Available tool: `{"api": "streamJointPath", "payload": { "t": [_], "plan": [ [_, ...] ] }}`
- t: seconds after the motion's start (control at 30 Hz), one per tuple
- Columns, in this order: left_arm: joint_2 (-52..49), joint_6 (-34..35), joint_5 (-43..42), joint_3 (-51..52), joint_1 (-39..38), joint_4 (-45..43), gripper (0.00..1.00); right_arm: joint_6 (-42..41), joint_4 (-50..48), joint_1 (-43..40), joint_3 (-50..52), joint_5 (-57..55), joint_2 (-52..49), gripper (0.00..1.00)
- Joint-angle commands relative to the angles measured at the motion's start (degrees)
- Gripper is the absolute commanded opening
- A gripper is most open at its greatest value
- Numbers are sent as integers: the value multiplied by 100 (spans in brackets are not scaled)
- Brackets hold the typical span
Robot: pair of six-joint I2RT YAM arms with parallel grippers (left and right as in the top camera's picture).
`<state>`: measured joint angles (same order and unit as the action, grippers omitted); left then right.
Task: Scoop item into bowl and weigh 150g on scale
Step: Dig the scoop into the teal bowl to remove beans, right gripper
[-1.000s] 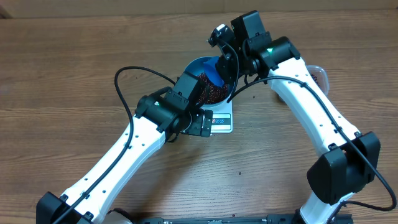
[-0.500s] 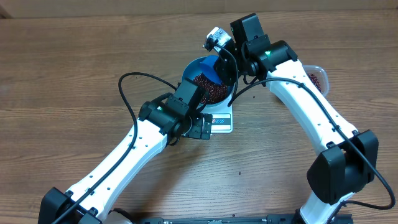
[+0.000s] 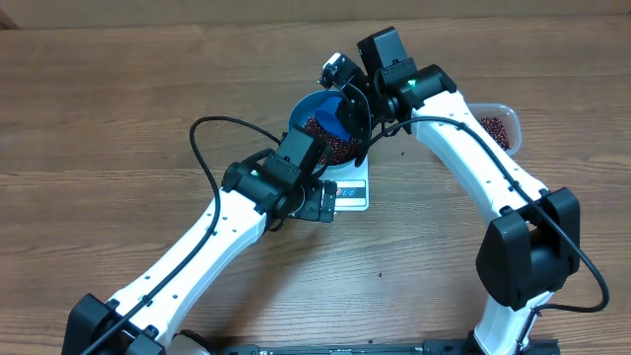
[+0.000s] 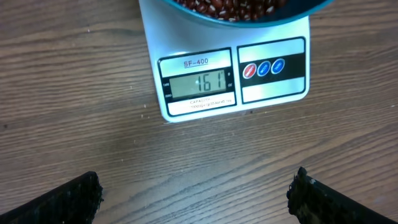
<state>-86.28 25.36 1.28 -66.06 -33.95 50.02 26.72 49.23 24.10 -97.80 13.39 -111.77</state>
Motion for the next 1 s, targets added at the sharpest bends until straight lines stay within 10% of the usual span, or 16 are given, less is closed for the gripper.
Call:
{"api": "streamJointPath", "payload": {
  "t": [0.0,0.97],
  "plan": [
    [-61,61,-4,184,-26,-94,99,35,-9,28,9,44,-2,4],
    [-61,59,-238,304,-24,-575,100,-2426,348,-402,-313,1665,0,4]
  ]
}}
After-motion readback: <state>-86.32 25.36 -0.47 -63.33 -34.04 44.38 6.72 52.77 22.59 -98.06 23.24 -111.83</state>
